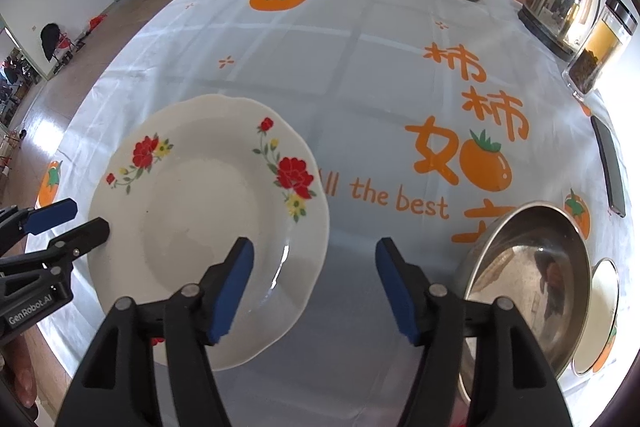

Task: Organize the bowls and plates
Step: 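Open both grippers and release the red-flower plate rim, then move both grippers to the rim of the pink plastic bowl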

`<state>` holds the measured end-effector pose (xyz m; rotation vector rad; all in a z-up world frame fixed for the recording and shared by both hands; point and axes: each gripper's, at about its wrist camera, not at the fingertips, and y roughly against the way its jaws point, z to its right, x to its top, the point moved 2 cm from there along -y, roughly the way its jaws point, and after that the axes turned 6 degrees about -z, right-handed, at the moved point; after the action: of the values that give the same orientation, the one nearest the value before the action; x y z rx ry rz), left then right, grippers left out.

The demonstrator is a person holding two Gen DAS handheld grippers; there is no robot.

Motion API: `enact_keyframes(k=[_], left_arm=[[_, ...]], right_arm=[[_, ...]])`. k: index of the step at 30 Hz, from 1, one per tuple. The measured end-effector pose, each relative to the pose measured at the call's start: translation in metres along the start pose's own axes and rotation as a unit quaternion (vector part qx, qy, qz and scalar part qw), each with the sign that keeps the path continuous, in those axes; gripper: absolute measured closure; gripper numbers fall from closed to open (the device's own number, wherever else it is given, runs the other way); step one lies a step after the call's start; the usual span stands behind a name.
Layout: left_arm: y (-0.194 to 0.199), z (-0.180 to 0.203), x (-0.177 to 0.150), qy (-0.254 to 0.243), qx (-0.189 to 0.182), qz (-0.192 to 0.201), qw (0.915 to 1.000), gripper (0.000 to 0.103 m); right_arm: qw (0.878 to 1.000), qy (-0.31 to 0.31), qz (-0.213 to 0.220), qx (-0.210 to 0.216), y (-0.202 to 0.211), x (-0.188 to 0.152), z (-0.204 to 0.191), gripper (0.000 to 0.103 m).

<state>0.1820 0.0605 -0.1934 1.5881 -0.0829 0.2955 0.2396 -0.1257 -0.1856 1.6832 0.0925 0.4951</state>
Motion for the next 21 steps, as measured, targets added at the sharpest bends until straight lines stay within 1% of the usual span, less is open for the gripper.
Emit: enact_keyframes(k=[2, 4, 5, 6, 8, 11, 15, 21], left_arm=[[0.001, 0.001, -0.001, -0.002, 0.001, 0.0, 1.0, 0.047], [0.002, 0.002, -0.001, -0.002, 0.003, 0.003, 1.0, 0.037], [0.004, 0.002, -0.002, -0.002, 0.006, 0.007, 1.0, 0.036], [0.005, 0.002, -0.002, -0.002, 0.008, 0.009, 0.9999, 0.035], [0.007, 0.003, -0.002, -0.001, 0.006, 0.01, 0.9999, 0.035], [0.012, 0.004, -0.002, -0.002, 0.004, 0.013, 0.9999, 0.035], [0.018, 0.006, -0.003, -0.001, 0.002, 0.018, 0.9998, 0.035], [0.028, 0.015, -0.005, -0.008, -0.003, 0.025, 0.9997, 0.035]], right_arm=[[1.0, -0.003, -0.001, 0.002, 0.002, -0.001, 0.001, 0.036], [1.0, -0.006, 0.0, 0.006, 0.006, -0.001, 0.001, 0.029], [1.0, -0.007, 0.003, 0.007, 0.008, -0.002, 0.001, 0.023], [1.0, -0.008, 0.008, 0.007, 0.012, -0.002, 0.001, 0.018], [1.0, -0.008, 0.016, 0.005, 0.019, -0.003, -0.001, 0.015], [1.0, -0.003, 0.029, 0.01, 0.032, -0.005, -0.004, 0.015], [0.999, 0.005, 0.045, 0.001, 0.047, -0.01, -0.006, 0.014], [0.998, -0.004, 0.065, 0.001, 0.07, -0.021, -0.001, 0.014]])
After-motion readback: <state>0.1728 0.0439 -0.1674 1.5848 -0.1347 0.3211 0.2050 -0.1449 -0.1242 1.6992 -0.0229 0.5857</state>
